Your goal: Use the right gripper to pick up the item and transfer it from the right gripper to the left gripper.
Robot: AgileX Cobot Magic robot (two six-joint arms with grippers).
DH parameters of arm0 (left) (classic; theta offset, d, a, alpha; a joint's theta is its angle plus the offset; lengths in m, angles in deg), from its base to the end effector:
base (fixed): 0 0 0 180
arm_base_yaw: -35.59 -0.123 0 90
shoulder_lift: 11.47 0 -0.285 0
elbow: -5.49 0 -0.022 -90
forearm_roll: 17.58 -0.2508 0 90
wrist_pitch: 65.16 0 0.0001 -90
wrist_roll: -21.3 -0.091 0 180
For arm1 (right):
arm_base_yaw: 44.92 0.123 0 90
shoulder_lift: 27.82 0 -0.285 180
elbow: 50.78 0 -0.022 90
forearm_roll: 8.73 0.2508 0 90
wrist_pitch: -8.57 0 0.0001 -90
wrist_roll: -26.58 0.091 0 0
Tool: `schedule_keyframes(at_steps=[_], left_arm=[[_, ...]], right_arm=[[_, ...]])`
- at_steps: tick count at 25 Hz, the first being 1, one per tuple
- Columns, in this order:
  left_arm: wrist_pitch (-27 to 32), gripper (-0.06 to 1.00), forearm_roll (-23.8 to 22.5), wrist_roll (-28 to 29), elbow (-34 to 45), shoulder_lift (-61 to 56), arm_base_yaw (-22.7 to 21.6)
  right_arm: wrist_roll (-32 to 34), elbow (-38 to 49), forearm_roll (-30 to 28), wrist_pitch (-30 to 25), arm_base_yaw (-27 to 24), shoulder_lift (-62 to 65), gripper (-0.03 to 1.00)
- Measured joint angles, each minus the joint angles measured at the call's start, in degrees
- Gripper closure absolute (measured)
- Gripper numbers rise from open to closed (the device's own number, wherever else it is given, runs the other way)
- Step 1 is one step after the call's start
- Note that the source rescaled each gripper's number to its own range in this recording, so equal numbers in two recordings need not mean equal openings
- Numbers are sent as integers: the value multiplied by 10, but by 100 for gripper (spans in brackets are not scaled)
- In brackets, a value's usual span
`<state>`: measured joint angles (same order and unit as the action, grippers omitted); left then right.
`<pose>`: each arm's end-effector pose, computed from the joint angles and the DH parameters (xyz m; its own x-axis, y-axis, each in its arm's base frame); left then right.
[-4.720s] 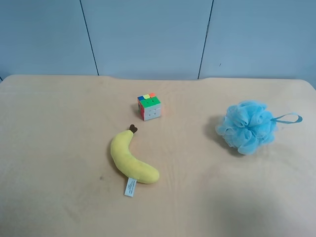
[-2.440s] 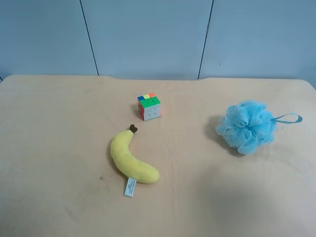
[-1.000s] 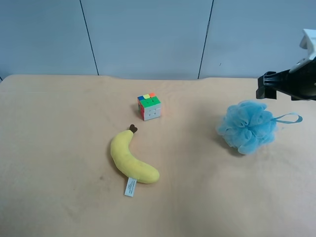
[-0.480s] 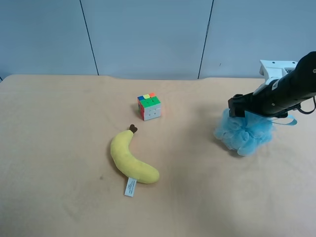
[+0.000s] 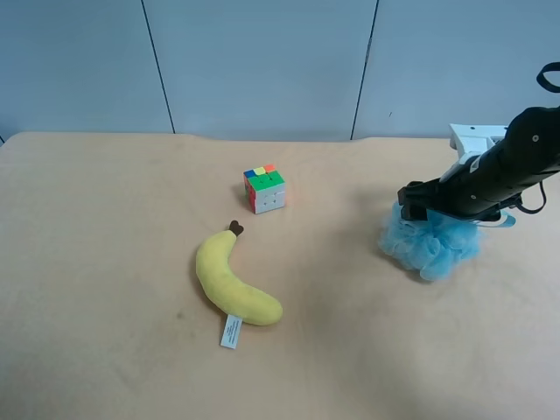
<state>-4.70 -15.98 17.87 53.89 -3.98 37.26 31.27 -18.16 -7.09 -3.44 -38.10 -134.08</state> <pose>-0.0058 -0.0020 0.2786 -0.4407 0.0589 -0.8957 0.0713 0.9970 0.0305 0.3033 0.0368 0.1426 -0.8756 0.0057 -0.4831 -0.0258 0.9980 0.0585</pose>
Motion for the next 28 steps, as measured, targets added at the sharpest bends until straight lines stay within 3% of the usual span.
schedule_keyframes(at_steps=[3, 8, 10, 28], left_arm=[[0, -5, 0, 0, 0, 0, 0], [0, -5, 0, 0, 0, 0, 0], [0, -5, 0, 0, 0, 0, 0], [0, -5, 0, 0, 0, 0, 0]], right_arm=[[0, 0, 0, -2, 0, 0, 27], [0, -2, 4, -6, 0, 0, 73], [0, -2, 4, -6, 0, 0, 86], [0, -1, 6, 8, 0, 38, 90]])
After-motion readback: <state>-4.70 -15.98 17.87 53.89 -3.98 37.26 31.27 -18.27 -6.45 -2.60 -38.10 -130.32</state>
